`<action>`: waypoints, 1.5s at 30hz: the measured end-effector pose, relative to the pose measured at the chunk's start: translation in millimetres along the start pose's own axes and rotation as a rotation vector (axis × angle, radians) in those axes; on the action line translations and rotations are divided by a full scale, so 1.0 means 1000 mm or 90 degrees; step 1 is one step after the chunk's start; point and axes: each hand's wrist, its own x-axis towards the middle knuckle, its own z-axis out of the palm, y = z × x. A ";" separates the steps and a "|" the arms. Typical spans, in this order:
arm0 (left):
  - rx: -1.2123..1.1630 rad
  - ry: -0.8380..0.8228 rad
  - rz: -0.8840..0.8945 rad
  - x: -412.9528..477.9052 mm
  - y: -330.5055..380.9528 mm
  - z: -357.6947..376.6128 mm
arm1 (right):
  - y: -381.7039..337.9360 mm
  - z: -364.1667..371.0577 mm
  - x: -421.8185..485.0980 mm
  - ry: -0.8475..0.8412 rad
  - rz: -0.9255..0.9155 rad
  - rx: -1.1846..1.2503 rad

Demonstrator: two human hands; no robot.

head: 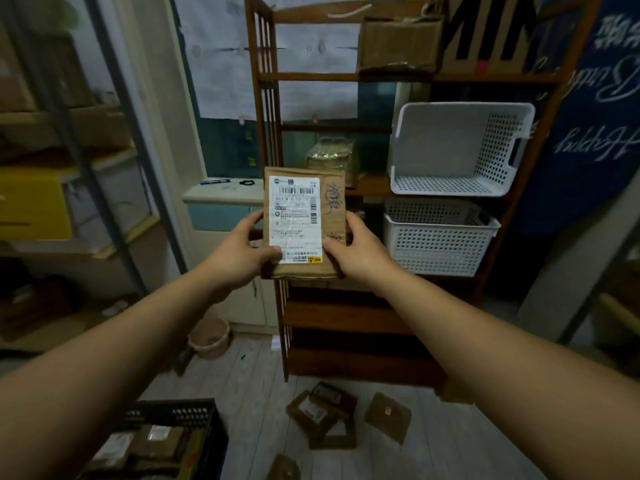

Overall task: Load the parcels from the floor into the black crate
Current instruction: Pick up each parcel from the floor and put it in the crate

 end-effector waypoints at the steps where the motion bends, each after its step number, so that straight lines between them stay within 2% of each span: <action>1: 0.007 -0.002 -0.007 -0.006 0.000 -0.005 | -0.001 0.005 -0.006 -0.003 -0.005 0.002; 6: 0.065 -0.044 -0.022 -0.029 -0.008 -0.037 | -0.009 0.036 -0.024 -0.015 -0.028 0.003; 10: 0.066 -0.012 -0.020 -0.044 -0.026 -0.087 | -0.033 0.080 -0.020 -0.021 -0.059 -0.003; 17: 0.132 0.040 -0.059 -0.076 -0.095 -0.218 | -0.068 0.230 -0.023 -0.066 -0.062 0.002; 24: 0.093 0.001 -0.137 -0.092 -0.184 -0.311 | -0.072 0.355 -0.036 -0.145 0.016 0.015; 33: 0.080 0.022 -0.197 -0.046 -0.267 -0.368 | -0.059 0.452 0.014 -0.224 0.051 0.042; 36: 0.072 0.034 -0.229 -0.024 -0.297 -0.391 | -0.054 0.490 0.037 -0.299 0.038 0.034; 38: 0.080 0.028 -0.257 -0.010 -0.313 -0.406 | -0.050 0.513 0.048 -0.360 0.038 -0.009; 40: 0.078 0.011 -0.274 0.004 -0.329 -0.419 | -0.044 0.530 0.058 -0.396 -0.006 -0.135; 45: 0.047 -0.070 -0.308 0.038 -0.364 -0.428 | -0.021 0.560 0.074 -0.395 -0.010 -0.252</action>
